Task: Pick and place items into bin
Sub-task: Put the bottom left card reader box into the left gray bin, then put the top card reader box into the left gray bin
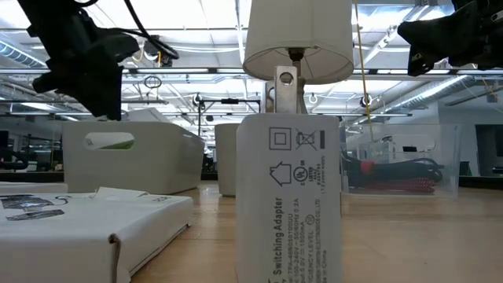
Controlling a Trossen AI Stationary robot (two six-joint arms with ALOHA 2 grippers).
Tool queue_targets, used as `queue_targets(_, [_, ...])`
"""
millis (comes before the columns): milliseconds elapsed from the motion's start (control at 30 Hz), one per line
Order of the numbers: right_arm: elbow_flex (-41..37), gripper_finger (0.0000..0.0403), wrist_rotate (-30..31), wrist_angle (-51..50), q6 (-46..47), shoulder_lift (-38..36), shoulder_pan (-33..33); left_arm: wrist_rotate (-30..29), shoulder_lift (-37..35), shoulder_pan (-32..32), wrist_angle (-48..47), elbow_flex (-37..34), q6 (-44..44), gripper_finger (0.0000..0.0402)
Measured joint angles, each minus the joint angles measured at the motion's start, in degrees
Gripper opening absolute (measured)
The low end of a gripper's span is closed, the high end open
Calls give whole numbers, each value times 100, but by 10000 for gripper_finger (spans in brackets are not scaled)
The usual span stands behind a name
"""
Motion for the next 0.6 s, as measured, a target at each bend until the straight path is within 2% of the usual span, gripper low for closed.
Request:
queue_targets(67, [0, 0, 0, 0, -2, -2, 0, 24, -30, 2, -40, 0, 370, 99])
queue_targets(133, [0, 0, -2, 0, -2, 0, 1, 21, -35, 26, -117, 0, 12, 105])
queue_targets(233, [0, 1, 14, 10, -17, 0, 0, -187, -30, 10, 1, -1, 301, 138])
queue_targets(367, [168, 1, 311, -97, 28, 71, 1, -474, -30, 22, 87, -5, 105, 187])
queue_targets(467, [432, 0, 458, -497, 39, 377, 4, -736, -30, 24, -172, -4, -349, 201])
queue_targets(600, [1051, 0, 456, -497, 21, 1197, 7, -918, -30, 22, -33, -4, -572, 198])
